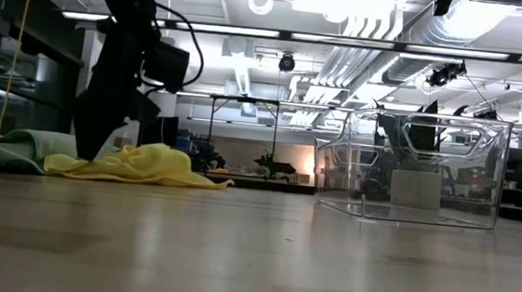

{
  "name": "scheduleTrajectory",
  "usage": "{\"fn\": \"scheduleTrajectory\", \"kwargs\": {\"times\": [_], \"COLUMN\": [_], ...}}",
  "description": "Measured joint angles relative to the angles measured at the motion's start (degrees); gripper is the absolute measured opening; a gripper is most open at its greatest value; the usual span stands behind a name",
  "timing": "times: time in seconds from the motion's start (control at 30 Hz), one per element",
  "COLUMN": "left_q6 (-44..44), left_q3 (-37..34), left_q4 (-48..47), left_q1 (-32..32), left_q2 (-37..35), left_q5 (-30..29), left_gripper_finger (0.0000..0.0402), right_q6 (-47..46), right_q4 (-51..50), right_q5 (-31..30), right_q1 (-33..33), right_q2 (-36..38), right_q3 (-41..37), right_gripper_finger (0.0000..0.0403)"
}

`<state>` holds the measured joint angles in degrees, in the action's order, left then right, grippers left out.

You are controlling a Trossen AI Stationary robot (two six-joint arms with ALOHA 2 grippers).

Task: Fold microfiber towels
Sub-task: Prepare the middle yellow microfiber towel

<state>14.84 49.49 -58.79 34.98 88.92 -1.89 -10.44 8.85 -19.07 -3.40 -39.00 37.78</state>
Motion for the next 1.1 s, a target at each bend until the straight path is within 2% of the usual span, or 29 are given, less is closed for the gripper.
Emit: {"fn": "scheduleTrajectory", "kwargs": {"times": [0.3,0.47,0.67,0.9,1.03,1.1], "left_q6": [-0.35,-0.63,-4.0,-7.24,-6.95,-6.52], "left_q3": [-6.27,-7.45,-7.45,-7.54,-7.51,-7.16], "left_q4": [6.43,9.18,9.4,9.23,8.5,6.49], "left_q1": [0.44,1.35,1.72,1.84,1.85,1.61], "left_q2": [0.0,-0.11,-0.09,0.02,0.03,-0.04], "left_q5": [-1.33,-2.53,-2.0,-3.91,-3.41,-0.04], "left_gripper_finger": [0.02,0.0182,0.0129,0.0012,0.0009,0.0003], "right_q6": [0.0,-1.3,-1.61,-1.73,-1.73,-1.73], "right_q4": [0.0,-0.01,-0.01,-0.01,-0.01,-0.01], "right_q5": [-0.99,-2.73,-2.78,-2.75,-2.72,-2.63], "right_q1": [0.0,0.0,0.0,0.0,0.0,0.0], "right_q2": [0.0,0.0,0.0,0.0,0.0,0.0], "right_q3": [0.0,0.0,0.0,0.0,0.0,0.0], "right_gripper_finger": [0.0,0.0,0.0,0.0,0.0,0.0]}}
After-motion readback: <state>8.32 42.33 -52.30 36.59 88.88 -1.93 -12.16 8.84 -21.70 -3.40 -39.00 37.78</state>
